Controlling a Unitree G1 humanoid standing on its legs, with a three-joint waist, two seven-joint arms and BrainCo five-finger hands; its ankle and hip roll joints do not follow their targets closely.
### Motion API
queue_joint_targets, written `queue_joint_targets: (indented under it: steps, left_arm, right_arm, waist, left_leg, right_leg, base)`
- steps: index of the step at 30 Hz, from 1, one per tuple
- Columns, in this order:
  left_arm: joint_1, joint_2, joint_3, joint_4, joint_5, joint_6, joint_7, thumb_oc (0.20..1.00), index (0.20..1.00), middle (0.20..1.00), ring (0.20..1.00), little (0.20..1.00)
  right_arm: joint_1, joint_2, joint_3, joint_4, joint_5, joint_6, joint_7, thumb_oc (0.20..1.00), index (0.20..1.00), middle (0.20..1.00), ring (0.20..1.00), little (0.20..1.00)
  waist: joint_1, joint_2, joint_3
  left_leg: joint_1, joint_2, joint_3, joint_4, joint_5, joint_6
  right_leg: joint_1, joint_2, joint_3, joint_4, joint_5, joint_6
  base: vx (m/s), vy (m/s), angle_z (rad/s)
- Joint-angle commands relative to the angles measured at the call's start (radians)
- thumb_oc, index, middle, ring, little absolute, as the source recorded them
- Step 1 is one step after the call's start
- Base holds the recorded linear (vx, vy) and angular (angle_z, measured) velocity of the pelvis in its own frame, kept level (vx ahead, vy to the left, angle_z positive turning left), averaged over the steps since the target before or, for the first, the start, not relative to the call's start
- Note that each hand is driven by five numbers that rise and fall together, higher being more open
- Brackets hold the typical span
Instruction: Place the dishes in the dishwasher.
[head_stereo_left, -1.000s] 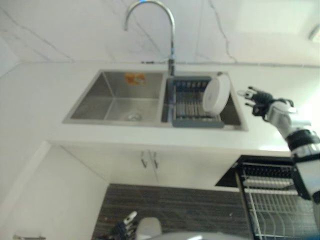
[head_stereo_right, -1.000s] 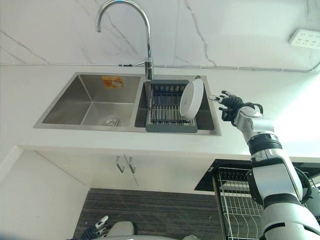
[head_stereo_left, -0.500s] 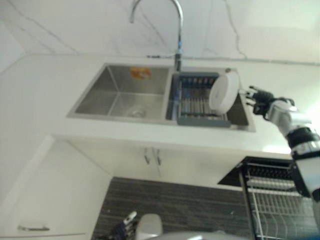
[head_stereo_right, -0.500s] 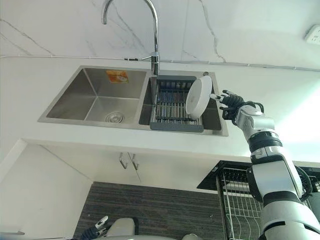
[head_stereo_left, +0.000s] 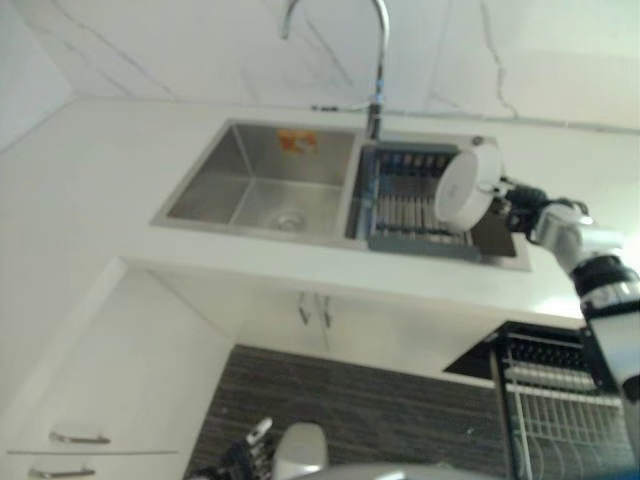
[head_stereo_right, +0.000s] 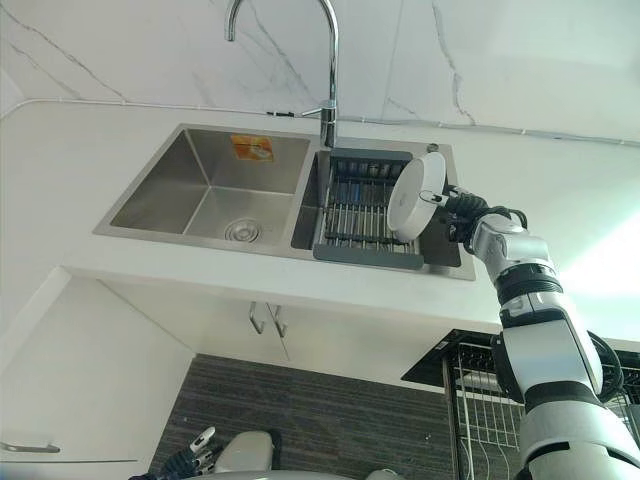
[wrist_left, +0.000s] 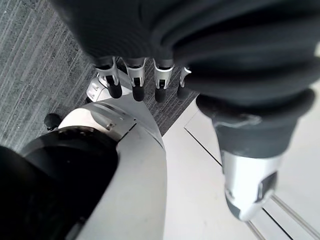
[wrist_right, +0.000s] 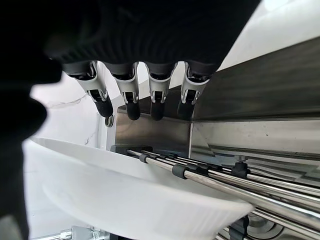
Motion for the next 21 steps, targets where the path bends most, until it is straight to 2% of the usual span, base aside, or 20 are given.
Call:
queue_joint_targets:
  steps: [1, 13, 21]
  left_arm:
    - [-0.001, 0.035, -0.073, -0.030, -0.012, 0.004, -0.007, 1.000, 1.000, 1.000, 1.000, 1.000]
    - [0.018, 0.052, -0.070, -0.089, -0.036, 0.042, 0.007, 1.000, 1.000, 1.000, 1.000, 1.000]
    - [0.044, 0.049, -0.070, -0.100, -0.029, 0.027, 0.000, 1.000, 1.000, 1.000, 1.000, 1.000]
  right_arm:
    - [-0.127, -0.027, 0.015, 0.030, 0.019, -0.047, 0.002, 1.000, 1.000, 1.000, 1.000, 1.000]
    - [-0.152, -0.051, 0.029, 0.054, -0.009, -0.041, 0.009, 1.000, 1.000, 1.000, 1.000, 1.000]
    - [-0.181, -0.077, 0.033, 0.103, -0.005, -0.043, -0.006, 1.000, 1.000, 1.000, 1.000, 1.000]
  waist:
    - [0.035, -0.009, -0.028]
    - [0.049, 0.001, -0.020]
    - [0.074, 0.006, -0.018]
  left_leg:
    - [0.018, 0.079, 0.044, 0.021, -0.043, -0.063]
    - [0.012, 0.080, 0.034, 0.021, -0.031, -0.066]
    - [0.003, 0.083, 0.012, 0.021, -0.017, -0.075]
  right_leg:
    - [-0.026, -0.070, 0.051, 0.035, -0.031, 0.054]
    - [-0.013, -0.067, 0.046, 0.035, -0.037, 0.050]
    - [0.004, -0.059, 0.025, 0.035, -0.047, 0.037]
  base:
    - [0.03, 0.006, 0.03]
    - [0.01, 0.001, 0.02]
    - [0.00, -0.006, 0.17]
